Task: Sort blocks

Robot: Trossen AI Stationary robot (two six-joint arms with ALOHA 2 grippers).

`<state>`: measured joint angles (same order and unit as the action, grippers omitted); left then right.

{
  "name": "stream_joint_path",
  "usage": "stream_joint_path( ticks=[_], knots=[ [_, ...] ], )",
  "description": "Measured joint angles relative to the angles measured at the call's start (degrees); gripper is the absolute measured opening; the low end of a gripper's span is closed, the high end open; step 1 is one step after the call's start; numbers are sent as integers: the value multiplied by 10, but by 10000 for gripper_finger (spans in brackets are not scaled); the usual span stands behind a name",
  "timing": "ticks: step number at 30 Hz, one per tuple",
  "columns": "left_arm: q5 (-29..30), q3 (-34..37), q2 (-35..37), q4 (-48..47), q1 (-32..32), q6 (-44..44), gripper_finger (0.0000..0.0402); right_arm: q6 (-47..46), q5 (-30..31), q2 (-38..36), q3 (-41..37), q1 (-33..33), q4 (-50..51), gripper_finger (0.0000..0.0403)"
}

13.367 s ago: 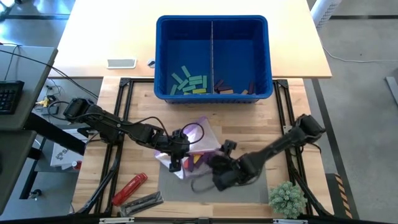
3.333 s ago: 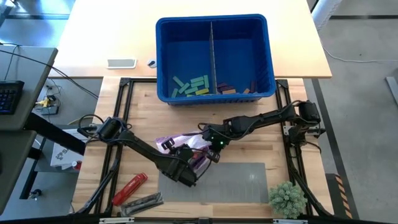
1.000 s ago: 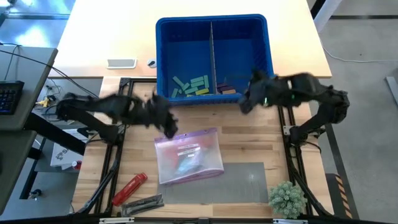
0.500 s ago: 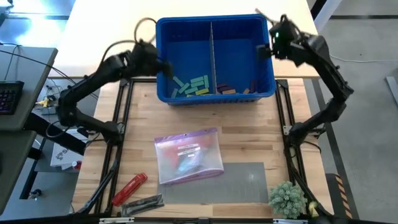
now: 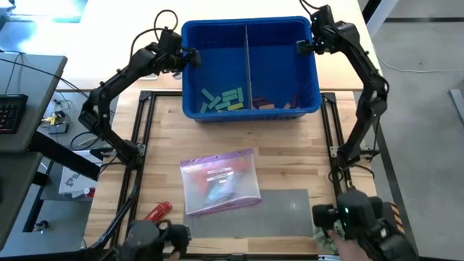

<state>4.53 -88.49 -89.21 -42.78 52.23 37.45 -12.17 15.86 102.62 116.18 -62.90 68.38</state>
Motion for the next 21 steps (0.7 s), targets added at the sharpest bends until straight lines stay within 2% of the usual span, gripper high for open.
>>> stream_joint_path(
  ticks=[5, 14, 18, 21],
  knots=[
    [0, 0, -20, 32, 27, -31, 251, 33, -5, 39, 0, -24, -25, 241],
    [-22, 0, -38, 92, 62, -47, 251, 52, -39, 62, -1, -39, -42, 241],
    [-60, 1, -27, 82, 60, -47, 251, 38, -55, 64, -1, -42, -43, 241],
    [-45, -16, -2, 64, 51, -64, 251, 31, -55, 64, -1, -39, -43, 241]
  ],
)
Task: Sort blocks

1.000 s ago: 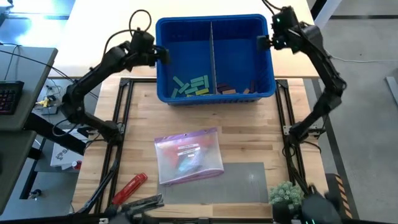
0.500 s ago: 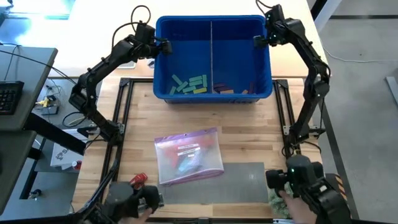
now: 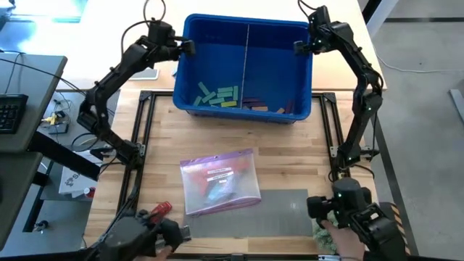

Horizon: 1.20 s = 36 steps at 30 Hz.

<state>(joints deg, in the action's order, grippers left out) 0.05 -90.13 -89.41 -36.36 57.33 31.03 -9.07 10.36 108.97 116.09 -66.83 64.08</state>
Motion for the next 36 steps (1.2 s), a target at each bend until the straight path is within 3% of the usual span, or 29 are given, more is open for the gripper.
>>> stream_joint_path(
  ticks=[5, 7, 11, 16, 23, 27, 36],
  knots=[
    [100, -32, 17, -7, -10, -52, 251, -1, 0, 0, 0, 8, 1, 241],
    [113, -32, 11, -6, 2, -63, 251, -1, 0, 0, 0, 10, 1, 241],
    [114, -32, -27, -6, 24, -86, 251, -12, 1, 0, 0, 10, -1, 241],
    [75, -32, -76, 51, 34, -86, 251, -25, 1, 0, 0, 8, -1, 241],
    [115, -32, -117, 74, 52, -98, 251, -51, -18, 0, 0, 9, -1, 241],
    [93, -32, -130, 108, 56, -108, 251, -43, -19, 0, 0, 9, -1, 241],
    [102, -32, -163, 147, 53, -145, 251, -59, -19, 19, 0, -4, -14, 241]
  ],
)
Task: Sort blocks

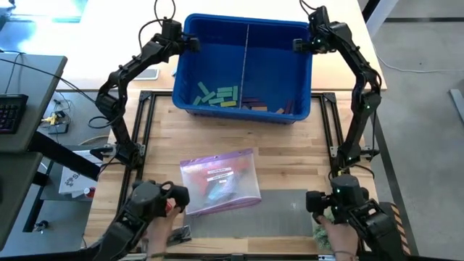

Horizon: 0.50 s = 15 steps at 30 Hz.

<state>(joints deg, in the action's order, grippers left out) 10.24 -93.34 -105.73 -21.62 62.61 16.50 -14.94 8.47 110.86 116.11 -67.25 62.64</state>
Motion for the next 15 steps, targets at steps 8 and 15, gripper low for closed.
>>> stream_joint_path(
  ticks=[8, 15],
  knots=[
    [-11, 0, 30, -25, -6, 16, 251, -43, -1, -4, 0, 11, -3, 241],
    [-14, -20, 59, -92, -4, 11, 251, -75, 16, -27, 0, 34, -8, 241]
  ],
)
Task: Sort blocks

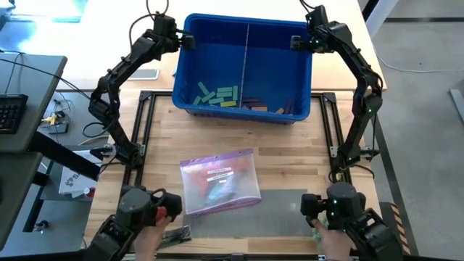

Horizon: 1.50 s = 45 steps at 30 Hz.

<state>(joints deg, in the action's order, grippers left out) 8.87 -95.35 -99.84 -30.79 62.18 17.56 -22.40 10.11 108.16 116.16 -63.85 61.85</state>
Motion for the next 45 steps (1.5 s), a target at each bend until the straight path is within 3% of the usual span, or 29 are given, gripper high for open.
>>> stream_joint_path(
  ticks=[4, 10, 19, 23, 31, 36, 41, 45],
  knots=[
    [20, -22, -1, -22, 7, -26, 251, 1, 12, -4, 0, 5, -11, 241],
    [-52, -23, -18, -14, 45, 19, 251, -1, 19, -2, -4, -4, -25, 241],
    [-56, -23, -31, 22, 47, 9, 251, 20, 29, -2, -4, -3, -20, 241],
    [-107, -22, -56, 41, 52, 2, 251, 35, 29, -2, -4, -2, -16, 241],
    [-99, -22, -87, 92, 46, -7, 251, 64, 16, -1, -4, -2, -7, 241],
    [-123, -25, -96, 99, 37, 3, 244, 61, -15, 19, -4, -7, 3, 241],
    [-124, -23, -96, 79, 33, -1, 206, 46, -24, 35, -5, -5, 1, 234],
    [-139, -22, -87, 73, 36, 11, 128, 42, -15, 36, -5, -8, -4, 198]
  ],
)
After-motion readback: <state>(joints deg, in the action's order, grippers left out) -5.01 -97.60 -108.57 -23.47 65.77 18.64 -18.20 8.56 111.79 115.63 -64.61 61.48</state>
